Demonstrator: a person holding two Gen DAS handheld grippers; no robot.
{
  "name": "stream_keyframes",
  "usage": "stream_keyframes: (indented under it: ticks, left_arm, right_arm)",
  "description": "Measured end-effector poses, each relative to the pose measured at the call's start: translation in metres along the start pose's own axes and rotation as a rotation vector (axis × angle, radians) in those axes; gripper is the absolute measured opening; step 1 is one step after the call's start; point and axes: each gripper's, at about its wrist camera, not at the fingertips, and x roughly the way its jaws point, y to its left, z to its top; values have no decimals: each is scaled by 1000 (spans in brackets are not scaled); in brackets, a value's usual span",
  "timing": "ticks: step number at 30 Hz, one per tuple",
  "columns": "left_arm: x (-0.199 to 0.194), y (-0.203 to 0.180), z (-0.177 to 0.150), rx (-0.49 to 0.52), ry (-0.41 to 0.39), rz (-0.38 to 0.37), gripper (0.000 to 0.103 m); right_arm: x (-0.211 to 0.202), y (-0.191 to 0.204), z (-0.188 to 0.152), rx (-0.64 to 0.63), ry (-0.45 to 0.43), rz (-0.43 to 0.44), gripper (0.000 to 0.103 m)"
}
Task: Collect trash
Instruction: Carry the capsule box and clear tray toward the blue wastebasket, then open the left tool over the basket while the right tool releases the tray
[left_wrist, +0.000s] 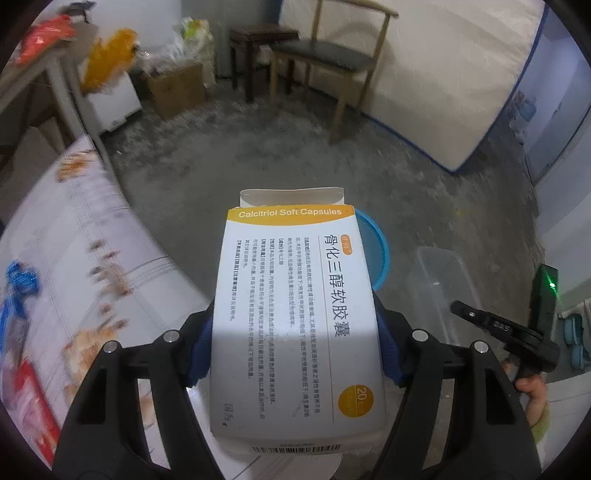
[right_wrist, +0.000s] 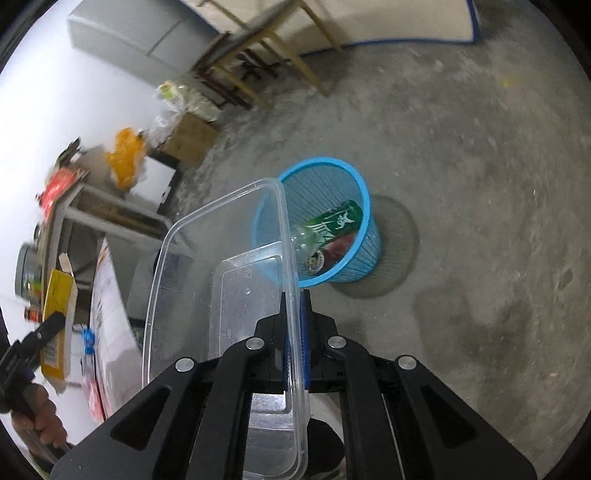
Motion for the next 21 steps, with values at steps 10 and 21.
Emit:
stream_keyframes:
  ticks: [10,21]
  left_arm:
    - [105,-28,66,11,137,-63,68]
    - [158,-8,107,-149,121,-144,84]
  right_arm:
    - [84,-2,50,106,36,-32,5]
    - [112,-30,75,195,18,-112,5]
